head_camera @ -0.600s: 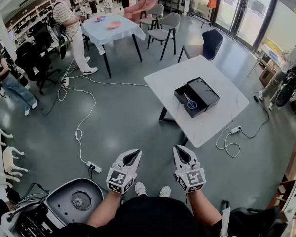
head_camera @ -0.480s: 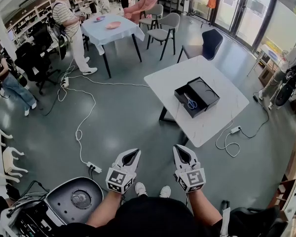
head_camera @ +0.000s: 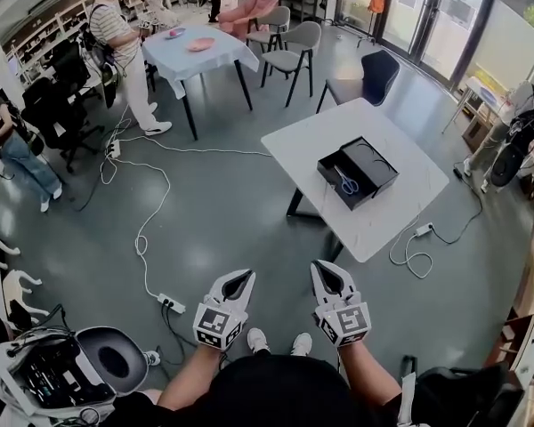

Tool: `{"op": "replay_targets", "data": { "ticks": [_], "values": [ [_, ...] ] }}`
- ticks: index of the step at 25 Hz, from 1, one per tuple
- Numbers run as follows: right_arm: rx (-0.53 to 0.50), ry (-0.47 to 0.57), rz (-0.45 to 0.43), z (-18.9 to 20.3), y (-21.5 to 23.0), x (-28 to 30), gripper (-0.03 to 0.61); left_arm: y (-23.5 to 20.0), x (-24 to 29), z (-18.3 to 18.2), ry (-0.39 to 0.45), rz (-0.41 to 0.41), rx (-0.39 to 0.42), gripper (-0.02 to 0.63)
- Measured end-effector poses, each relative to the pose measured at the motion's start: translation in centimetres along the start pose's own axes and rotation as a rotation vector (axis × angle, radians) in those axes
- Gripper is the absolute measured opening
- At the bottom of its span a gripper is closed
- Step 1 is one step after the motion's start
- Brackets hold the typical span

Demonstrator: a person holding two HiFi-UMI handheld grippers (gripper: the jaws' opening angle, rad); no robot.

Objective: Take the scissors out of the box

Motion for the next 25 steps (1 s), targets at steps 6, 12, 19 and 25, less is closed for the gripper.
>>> {"op": "replay_targets", "data": {
  "ticks": [6, 12, 19, 25],
  "values": [
    [0.015, 0.010, 0.034, -0.6, -1.4, 1.0, 0.006, -1.4, -1.0, -0.1, 0.008, 0.033, 0.002, 0.009],
    [-0.016, 0.009, 0.058, -0.4, -2.6, 2.2, 0.006, -3.4, -1.5, 0.3, 0.024, 0.049, 0.004, 0.009],
    [-0.001, 0.007, 0.077, -0.3, -1.7, 3.3, 0.006, -4.7, -0.5, 0.2, 0.026, 0.048, -0.018, 0.009],
    [0.009, 0.024, 0.060, -0.1, 0.1, 5.8, 0.006, -5.9, 2.0, 0.3, 0.006, 0.047, -0.008, 0.009]
  ]
}}
Point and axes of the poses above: the fingertips, and each gripper's own axes: x forward along the fingers, y to its right, z out of its underside, the point moved 10 cm from there along -x, backward along the fingers
